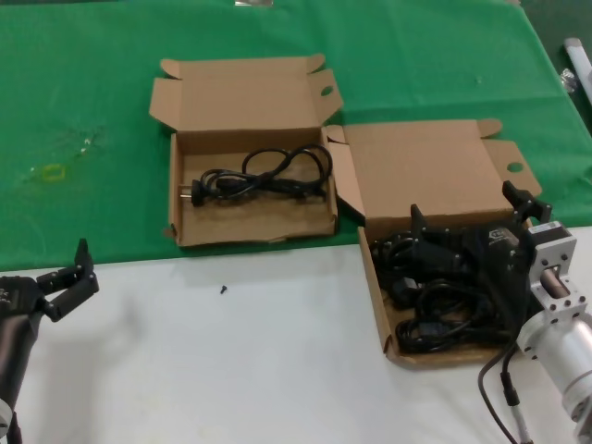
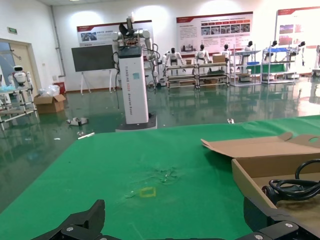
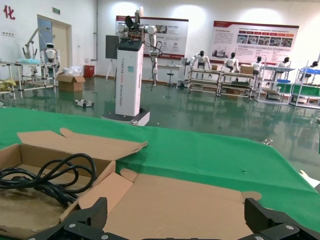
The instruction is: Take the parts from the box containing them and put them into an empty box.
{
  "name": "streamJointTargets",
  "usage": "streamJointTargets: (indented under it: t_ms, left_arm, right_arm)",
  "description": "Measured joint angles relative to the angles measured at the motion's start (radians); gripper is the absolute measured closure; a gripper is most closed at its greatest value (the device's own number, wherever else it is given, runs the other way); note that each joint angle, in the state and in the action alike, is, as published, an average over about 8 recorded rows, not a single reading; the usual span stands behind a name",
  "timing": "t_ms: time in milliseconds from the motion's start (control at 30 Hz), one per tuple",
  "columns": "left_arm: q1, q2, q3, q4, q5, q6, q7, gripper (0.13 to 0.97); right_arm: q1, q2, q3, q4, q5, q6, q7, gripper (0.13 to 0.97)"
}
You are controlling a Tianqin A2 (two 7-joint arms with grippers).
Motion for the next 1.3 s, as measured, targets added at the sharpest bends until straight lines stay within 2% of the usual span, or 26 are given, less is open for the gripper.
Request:
streamJointTargets:
  t_ms: [1300]
  left_arm:
    - [0.0, 0.0, 0.0, 0.0, 0.0, 0.0, 0.0, 0.132]
  right_arm:
    - [0.0, 0.0, 0.0, 0.0, 0.0, 0.0, 0.0, 0.129]
